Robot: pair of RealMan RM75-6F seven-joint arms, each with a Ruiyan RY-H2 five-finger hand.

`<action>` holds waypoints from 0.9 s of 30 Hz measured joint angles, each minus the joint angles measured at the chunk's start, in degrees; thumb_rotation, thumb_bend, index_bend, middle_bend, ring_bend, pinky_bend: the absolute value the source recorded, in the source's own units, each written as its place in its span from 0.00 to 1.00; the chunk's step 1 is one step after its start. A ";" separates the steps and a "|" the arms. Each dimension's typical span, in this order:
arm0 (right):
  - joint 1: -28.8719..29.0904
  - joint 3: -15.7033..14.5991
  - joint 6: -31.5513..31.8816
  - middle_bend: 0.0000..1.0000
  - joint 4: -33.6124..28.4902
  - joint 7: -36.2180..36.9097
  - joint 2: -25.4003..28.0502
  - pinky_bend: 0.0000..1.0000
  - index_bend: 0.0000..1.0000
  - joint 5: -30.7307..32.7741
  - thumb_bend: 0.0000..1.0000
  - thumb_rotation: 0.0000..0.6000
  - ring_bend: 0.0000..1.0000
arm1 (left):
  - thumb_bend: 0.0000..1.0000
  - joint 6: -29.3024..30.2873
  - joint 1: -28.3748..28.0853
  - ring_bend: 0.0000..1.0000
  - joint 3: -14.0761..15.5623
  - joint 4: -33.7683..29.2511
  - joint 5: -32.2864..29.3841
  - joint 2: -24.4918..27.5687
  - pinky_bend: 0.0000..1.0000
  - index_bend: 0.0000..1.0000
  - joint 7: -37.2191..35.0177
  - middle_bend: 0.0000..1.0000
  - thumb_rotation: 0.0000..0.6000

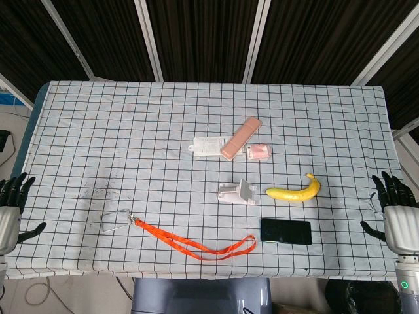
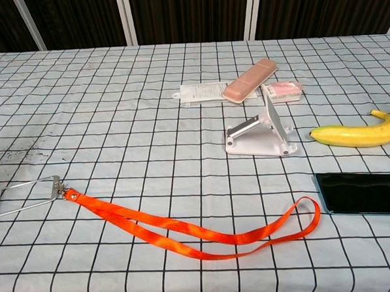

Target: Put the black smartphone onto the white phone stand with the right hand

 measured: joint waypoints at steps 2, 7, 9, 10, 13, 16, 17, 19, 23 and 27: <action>0.00 0.00 0.00 0.00 0.01 0.00 0.00 0.14 0.00 0.00 0.00 1.00 0.00 | 0.00 0.03 0.00 0.00 -0.01 0.02 0.03 0.00 0.00 0.00 0.00 0.00 1.00; -0.01 -0.06 0.05 0.00 -0.10 -0.02 0.05 0.14 0.00 -0.13 0.00 1.00 0.00 | 0.00 0.04 0.00 0.00 -0.03 0.01 -0.01 0.01 0.00 0.00 -0.06 0.00 1.00; -0.01 -0.14 0.09 0.00 -0.22 0.00 0.07 0.14 0.00 -0.32 0.00 1.00 0.00 | 0.00 0.18 0.05 0.00 -0.03 0.00 0.06 0.05 0.00 0.00 -0.15 0.00 1.00; 0.00 -0.23 0.12 0.00 -0.40 0.02 0.08 0.14 0.00 -0.56 0.00 1.00 0.00 | 0.00 0.24 0.08 0.00 -0.03 0.01 0.07 0.06 0.00 0.00 -0.22 0.00 1.00; 0.02 -0.51 0.24 0.00 -1.17 -0.06 0.16 0.14 0.00 -1.22 0.00 1.00 0.00 | 0.00 0.28 0.11 0.00 -0.06 0.13 0.04 0.08 0.00 0.00 -0.52 0.00 1.00; 0.03 -0.67 0.19 0.00 -1.82 0.02 0.29 0.14 0.00 -1.44 0.03 1.00 0.00 | 0.00 0.22 0.07 0.00 -0.08 0.23 0.05 0.01 0.00 0.00 -0.61 0.00 1.00; 0.04 -0.72 0.17 0.00 -2.12 0.14 0.35 0.14 0.00 -1.54 0.04 1.00 0.00 | 0.00 0.13 0.02 0.00 -0.09 0.22 0.05 -0.01 0.00 0.00 -0.65 0.00 1.00; 0.09 -0.87 0.10 0.01 -3.06 0.50 0.52 0.14 0.00 -1.91 0.05 1.00 0.00 | 0.00 0.02 -0.08 0.00 -0.11 0.21 0.06 -0.04 0.00 0.00 -0.66 0.00 1.00; 0.38 -1.44 -0.61 0.09 -5.58 0.68 0.93 0.16 0.02 -2.77 0.06 1.00 0.03 | 0.00 -0.24 -0.30 0.00 -0.15 0.33 0.11 -0.19 0.00 0.00 -0.57 0.00 1.00; 0.93 -2.33 -2.40 0.16 -8.61 -1.44 1.13 0.17 0.10 -3.32 0.07 1.00 0.12 | 0.00 -0.42 -0.42 0.00 -0.25 0.49 -0.04 -0.23 0.00 0.00 -0.72 0.00 1.00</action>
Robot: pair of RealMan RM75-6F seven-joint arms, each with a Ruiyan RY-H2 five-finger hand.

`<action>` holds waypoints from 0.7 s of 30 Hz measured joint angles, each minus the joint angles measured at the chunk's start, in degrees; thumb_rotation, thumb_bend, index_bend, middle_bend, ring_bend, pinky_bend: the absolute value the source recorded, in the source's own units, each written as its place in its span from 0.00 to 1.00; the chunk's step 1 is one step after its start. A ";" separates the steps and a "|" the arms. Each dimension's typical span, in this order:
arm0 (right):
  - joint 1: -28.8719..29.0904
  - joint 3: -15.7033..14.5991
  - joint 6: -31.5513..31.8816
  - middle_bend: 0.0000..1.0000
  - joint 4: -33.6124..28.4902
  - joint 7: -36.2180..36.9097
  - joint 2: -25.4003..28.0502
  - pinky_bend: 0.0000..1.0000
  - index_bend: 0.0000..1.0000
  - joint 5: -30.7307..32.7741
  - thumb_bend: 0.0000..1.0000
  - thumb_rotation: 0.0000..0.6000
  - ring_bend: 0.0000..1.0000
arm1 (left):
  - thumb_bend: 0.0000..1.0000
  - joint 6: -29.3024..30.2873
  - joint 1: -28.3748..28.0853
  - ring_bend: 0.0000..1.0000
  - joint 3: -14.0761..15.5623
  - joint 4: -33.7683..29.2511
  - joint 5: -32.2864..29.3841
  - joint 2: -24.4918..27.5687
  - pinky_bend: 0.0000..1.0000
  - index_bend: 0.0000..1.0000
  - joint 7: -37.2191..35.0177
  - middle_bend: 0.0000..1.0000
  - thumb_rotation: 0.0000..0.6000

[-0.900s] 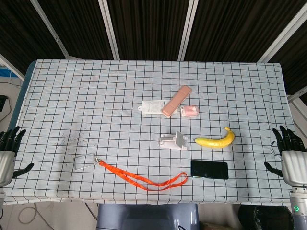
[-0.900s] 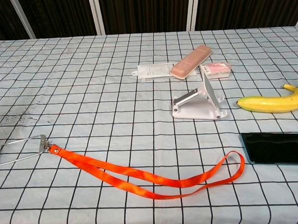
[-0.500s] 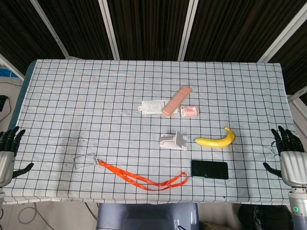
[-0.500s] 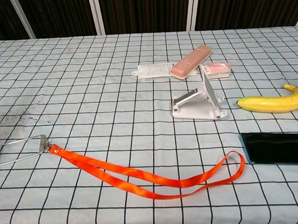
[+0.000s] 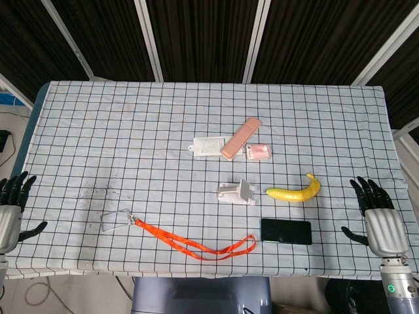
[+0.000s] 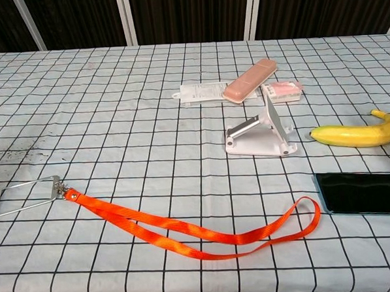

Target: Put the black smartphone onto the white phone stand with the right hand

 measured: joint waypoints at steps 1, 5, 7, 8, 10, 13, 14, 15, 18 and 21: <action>0.21 -0.32 -0.75 0.16 -0.96 -0.91 -0.09 0.17 0.11 -0.05 0.08 1.00 0.13 | 0.00 -0.06 -0.02 0.00 -0.03 0.01 -0.08 0.02 0.00 0.00 -0.11 0.00 1.00; 1.00 -1.46 -3.64 0.19 -3.70 -4.47 -0.86 0.17 0.14 0.12 0.08 1.00 0.17 | 0.00 -0.27 -0.05 0.00 -0.11 -0.07 -0.39 0.22 0.00 0.00 -0.52 0.00 1.00; 1.43 -2.12 -5.27 0.21 -5.00 -6.59 -1.68 0.18 0.14 0.47 0.08 1.00 0.19 | 0.00 -0.19 -0.04 0.00 -0.13 -0.09 -0.36 0.31 0.00 0.00 -0.67 0.00 1.00; 1.60 -2.41 -5.95 0.21 -5.48 -7.50 -2.11 0.18 0.14 0.68 0.08 1.00 0.19 | 0.00 -0.16 -0.03 0.00 -0.13 -0.10 -0.34 0.33 0.00 0.00 -0.74 0.00 1.00; 1.93 -3.06 -7.32 0.22 -6.40 -9.58 -3.22 0.17 0.14 1.27 0.08 1.00 0.20 | 0.00 -0.12 0.01 0.00 -0.09 -0.09 -0.26 0.41 0.00 0.00 -0.97 0.00 1.00; 2.19 -3.82 -8.75 0.24 -7.43 -12.62 -4.92 0.17 0.14 2.54 0.08 1.00 0.21 | 0.00 -0.14 0.02 0.00 -0.05 -0.11 -0.23 0.51 0.00 0.00 -1.38 0.00 1.00; 2.23 -4.04 -9.12 0.24 -7.70 -13.50 -5.38 0.17 0.15 2.98 0.08 1.00 0.21 | 0.00 -0.19 0.00 0.00 -0.05 -0.10 -0.25 0.54 0.00 0.00 -1.53 0.00 1.00; 2.26 -4.26 -9.45 0.24 -7.95 -14.37 -5.82 0.17 0.15 3.42 0.08 1.00 0.21 | 0.00 -0.26 -0.02 0.00 -0.06 -0.11 -0.29 0.56 0.00 0.00 -1.64 0.00 1.00; 2.32 -4.98 -10.35 0.25 -8.44 -16.91 -7.34 0.17 0.17 4.63 0.09 1.00 0.21 | 0.00 -0.62 -0.16 0.00 -0.10 -0.20 -0.46 0.65 0.00 0.00 -2.04 0.00 1.00; 2.41 -5.50 -11.29 0.26 -8.43 -18.14 -8.84 0.17 0.19 5.91 0.11 1.00 0.23 | 0.00 -0.82 -0.23 0.00 -0.10 -0.29 -0.55 0.74 0.00 0.00 -2.36 0.00 1.00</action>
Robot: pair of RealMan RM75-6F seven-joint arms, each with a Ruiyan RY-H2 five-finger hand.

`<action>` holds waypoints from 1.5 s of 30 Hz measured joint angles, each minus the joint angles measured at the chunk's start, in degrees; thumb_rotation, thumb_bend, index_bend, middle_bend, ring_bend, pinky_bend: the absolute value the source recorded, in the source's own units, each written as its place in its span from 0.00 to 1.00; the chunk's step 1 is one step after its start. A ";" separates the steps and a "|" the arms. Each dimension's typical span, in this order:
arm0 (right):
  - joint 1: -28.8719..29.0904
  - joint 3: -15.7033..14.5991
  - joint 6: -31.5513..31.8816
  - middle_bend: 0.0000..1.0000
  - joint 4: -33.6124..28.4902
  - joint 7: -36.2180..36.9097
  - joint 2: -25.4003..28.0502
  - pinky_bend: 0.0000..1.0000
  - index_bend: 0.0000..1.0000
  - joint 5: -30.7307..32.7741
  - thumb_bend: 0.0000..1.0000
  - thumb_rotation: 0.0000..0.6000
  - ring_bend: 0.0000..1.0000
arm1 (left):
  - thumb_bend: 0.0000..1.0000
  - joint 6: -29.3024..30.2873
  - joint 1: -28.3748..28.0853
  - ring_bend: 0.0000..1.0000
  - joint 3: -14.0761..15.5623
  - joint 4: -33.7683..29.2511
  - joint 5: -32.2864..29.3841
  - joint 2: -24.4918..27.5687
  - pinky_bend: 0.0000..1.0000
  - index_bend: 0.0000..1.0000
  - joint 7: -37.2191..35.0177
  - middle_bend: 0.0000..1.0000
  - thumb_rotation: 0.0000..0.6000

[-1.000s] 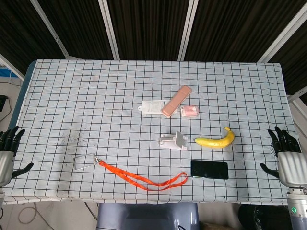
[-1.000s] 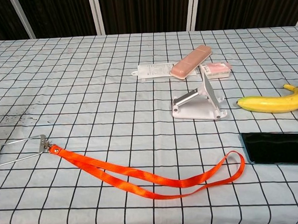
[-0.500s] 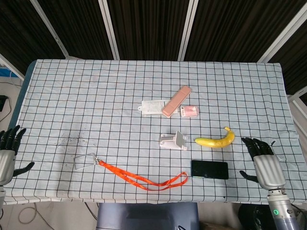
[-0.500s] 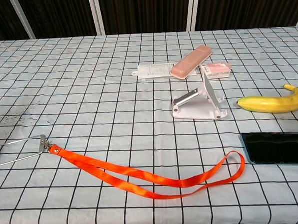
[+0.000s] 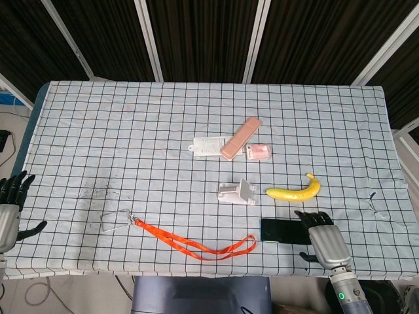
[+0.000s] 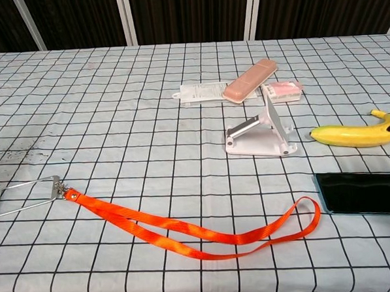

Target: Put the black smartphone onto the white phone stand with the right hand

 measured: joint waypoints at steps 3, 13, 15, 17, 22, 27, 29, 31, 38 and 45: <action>0.28 -0.10 -0.79 0.28 0.18 -0.53 -1.12 0.17 0.21 0.97 0.12 1.00 0.24 | 0.00 -0.22 -0.06 0.00 -0.01 -0.12 -0.19 0.08 0.00 0.00 -0.16 0.00 1.00; 2.29 1.44 -3.26 0.28 1.42 -2.85 -4.23 0.17 0.22 4.94 0.18 1.00 0.24 | 0.00 -0.63 -0.17 0.00 -0.16 -0.50 -0.82 0.20 0.00 0.00 -0.39 0.00 1.00; 2.72 1.99 -3.65 0.28 1.72 -3.16 -4.72 0.17 0.22 6.05 0.19 1.00 0.24 | 0.00 -0.67 -0.18 0.00 -0.19 -0.55 -0.94 0.22 0.00 0.00 -0.44 0.00 1.00; 3.20 2.61 -4.04 0.28 2.11 -3.52 -5.23 0.17 0.23 7.34 0.20 1.00 0.24 | 0.00 -0.72 -0.19 0.00 -0.23 -0.59 -1.05 0.24 0.00 0.00 -0.48 0.00 1.00; 4.18 3.69 -5.00 0.29 2.68 -3.89 -6.16 0.17 0.24 10.46 0.20 1.00 0.24 | 0.00 -0.90 -0.25 0.00 -0.26 -0.69 -1.26 0.26 0.00 0.00 -0.48 0.00 1.00; 4.96 3.99 -5.72 0.29 3.15 -4.84 -6.87 0.17 0.24 12.90 0.20 1.00 0.24 | 0.00 -1.08 -0.30 0.00 -0.38 -0.82 -1.62 0.26 0.00 0.00 -0.54 0.00 1.00; 5.29 4.02 -5.84 0.29 3.41 -5.26 -7.26 0.17 0.24 13.73 0.20 1.00 0.25 | 0.00 -1.10 -0.31 0.00 -0.40 -0.84 -1.68 0.28 0.00 0.00 -0.55 0.00 1.00; 5.54 4.06 -5.88 0.29 3.68 -5.44 -7.55 0.17 0.25 14.24 0.20 1.00 0.25 | 0.00 -1.13 -0.32 0.00 -0.41 -0.84 -1.74 0.28 0.00 0.00 -0.57 0.00 1.00; 6.26 4.32 -6.03 0.31 4.94 -5.57 -8.38 0.17 0.27 15.97 0.20 1.00 0.26 | 0.00 -1.14 -0.33 0.00 -0.45 -0.90 -1.86 0.32 0.00 0.00 -0.66 0.00 1.00; 6.76 4.19 -5.98 0.32 5.20 -5.69 -8.63 0.17 0.28 17.14 0.20 1.00 0.26 | 0.00 -1.17 -0.33 0.00 -0.47 -1.00 -1.96 0.35 0.00 0.00 -0.82 0.00 1.00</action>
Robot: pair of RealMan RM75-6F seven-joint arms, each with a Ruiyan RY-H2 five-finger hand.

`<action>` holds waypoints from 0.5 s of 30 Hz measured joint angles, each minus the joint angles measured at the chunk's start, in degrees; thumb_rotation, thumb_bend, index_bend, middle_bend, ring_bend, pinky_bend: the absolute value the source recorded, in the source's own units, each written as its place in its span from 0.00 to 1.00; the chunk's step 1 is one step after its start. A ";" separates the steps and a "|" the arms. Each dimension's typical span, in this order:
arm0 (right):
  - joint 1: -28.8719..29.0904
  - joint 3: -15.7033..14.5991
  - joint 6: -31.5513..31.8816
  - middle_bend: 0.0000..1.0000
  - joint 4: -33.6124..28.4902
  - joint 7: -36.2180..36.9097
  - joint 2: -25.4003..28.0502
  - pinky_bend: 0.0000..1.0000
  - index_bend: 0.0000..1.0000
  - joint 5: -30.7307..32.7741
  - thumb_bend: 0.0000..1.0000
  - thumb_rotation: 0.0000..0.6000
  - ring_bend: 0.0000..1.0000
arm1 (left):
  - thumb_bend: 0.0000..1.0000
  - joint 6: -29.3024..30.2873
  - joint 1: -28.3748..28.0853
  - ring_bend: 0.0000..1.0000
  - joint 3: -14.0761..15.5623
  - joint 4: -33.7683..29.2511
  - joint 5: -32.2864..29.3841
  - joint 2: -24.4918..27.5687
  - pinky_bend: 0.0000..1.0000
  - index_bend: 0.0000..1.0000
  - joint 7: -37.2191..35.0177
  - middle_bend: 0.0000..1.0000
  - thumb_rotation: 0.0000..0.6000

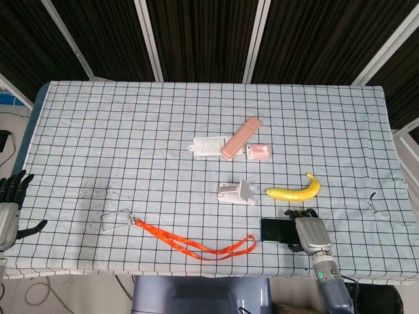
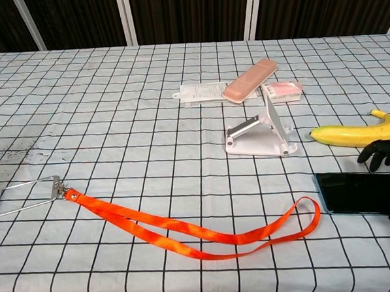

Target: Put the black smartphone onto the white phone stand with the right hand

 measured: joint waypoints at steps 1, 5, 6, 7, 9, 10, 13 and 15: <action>0.04 -0.06 0.04 0.32 -0.01 0.01 -0.01 0.17 0.28 0.04 0.20 1.00 0.26 | 0.00 -0.01 0.00 0.00 0.00 -0.01 -0.01 0.01 0.00 0.00 -0.03 0.00 1.00; 0.18 -0.34 0.20 0.33 -0.10 -0.03 -0.07 0.17 0.29 0.13 0.21 1.00 0.27 | 0.00 0.00 0.00 0.00 0.00 -0.03 0.00 0.05 0.00 0.00 -0.18 0.00 1.00; 0.22 -0.39 0.23 0.33 -0.12 -0.05 -0.08 0.17 0.30 0.16 0.21 1.00 0.27 | 0.00 0.01 0.00 0.00 0.00 -0.03 0.00 0.06 0.00 0.00 -0.22 0.00 1.00; 0.26 -0.50 0.27 0.34 -0.14 -0.04 -0.10 0.17 0.31 0.20 0.21 1.00 0.27 | 0.00 0.02 0.01 0.00 0.00 -0.04 0.01 0.07 0.00 0.00 -0.23 0.00 1.00; 0.34 -0.60 0.35 0.35 -0.12 -0.04 -0.12 0.17 0.33 0.21 0.21 1.00 0.27 | 0.00 0.03 0.03 0.00 0.00 -0.06 -0.01 0.10 0.00 0.00 -0.39 0.00 1.00; 0.39 -0.66 0.39 0.35 -0.08 -0.03 -0.14 0.17 0.33 0.21 0.21 1.00 0.27 | 0.00 0.00 0.03 0.00 0.00 -0.07 -0.03 0.11 0.00 0.00 -0.46 0.00 1.00; 0.46 -0.80 0.52 0.36 -0.03 0.02 -0.20 0.17 0.33 0.29 0.21 1.00 0.27 | 0.00 -0.05 0.02 0.00 -0.02 -0.12 -0.11 0.17 0.00 0.00 -0.59 0.00 1.00; 0.52 -0.87 0.57 0.36 0.01 0.03 -0.24 0.17 0.34 0.27 0.22 1.00 0.27 | 0.00 -0.05 0.01 0.00 -0.03 -0.13 -0.11 0.17 0.00 0.00 -0.63 0.00 1.00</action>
